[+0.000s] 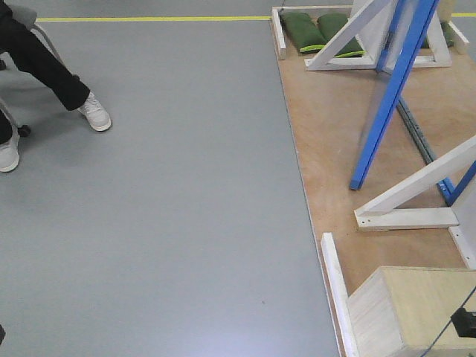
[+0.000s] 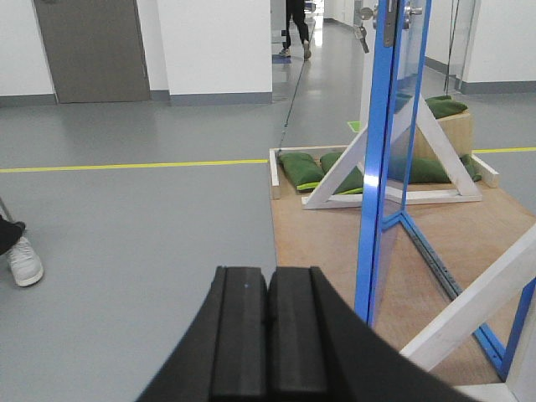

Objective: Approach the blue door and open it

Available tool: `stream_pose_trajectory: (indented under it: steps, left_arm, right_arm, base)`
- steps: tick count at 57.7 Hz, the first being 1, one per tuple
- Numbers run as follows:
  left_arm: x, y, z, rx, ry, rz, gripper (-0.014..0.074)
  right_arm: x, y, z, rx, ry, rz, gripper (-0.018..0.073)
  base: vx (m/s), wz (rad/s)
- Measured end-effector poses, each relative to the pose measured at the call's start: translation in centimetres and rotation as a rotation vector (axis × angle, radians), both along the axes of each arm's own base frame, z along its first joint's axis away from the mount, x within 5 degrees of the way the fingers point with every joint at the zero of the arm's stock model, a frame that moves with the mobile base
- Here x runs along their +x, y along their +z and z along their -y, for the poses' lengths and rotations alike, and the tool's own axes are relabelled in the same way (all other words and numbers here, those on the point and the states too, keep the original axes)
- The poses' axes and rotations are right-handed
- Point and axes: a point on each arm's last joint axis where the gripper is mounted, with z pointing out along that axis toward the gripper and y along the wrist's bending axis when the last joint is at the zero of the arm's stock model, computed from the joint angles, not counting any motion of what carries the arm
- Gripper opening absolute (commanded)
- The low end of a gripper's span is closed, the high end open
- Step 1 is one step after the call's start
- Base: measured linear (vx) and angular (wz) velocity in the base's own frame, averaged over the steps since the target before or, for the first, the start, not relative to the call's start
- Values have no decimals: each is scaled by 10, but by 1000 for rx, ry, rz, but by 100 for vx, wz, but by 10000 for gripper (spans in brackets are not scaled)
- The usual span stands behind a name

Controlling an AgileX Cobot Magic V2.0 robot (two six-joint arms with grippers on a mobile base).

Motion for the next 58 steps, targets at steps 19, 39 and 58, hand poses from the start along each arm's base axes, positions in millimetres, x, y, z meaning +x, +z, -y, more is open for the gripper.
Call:
stream_pose_trajectory:
  steps: [19, 39, 58]
  left_arm:
    - [0, 0, 0, 0, 0, 0, 73]
    - [0, 0, 0, 0, 0, 0, 73]
    - [0, 0, 0, 0, 0, 0, 73]
  right_arm:
    - [0, 0, 0, 0, 0, 0, 12]
    - [0, 0, 0, 0, 0, 0, 12]
    - [0, 0, 0, 0, 0, 0, 12]
  base:
    - [28, -3]
    - [35, 11]
    - [41, 6]
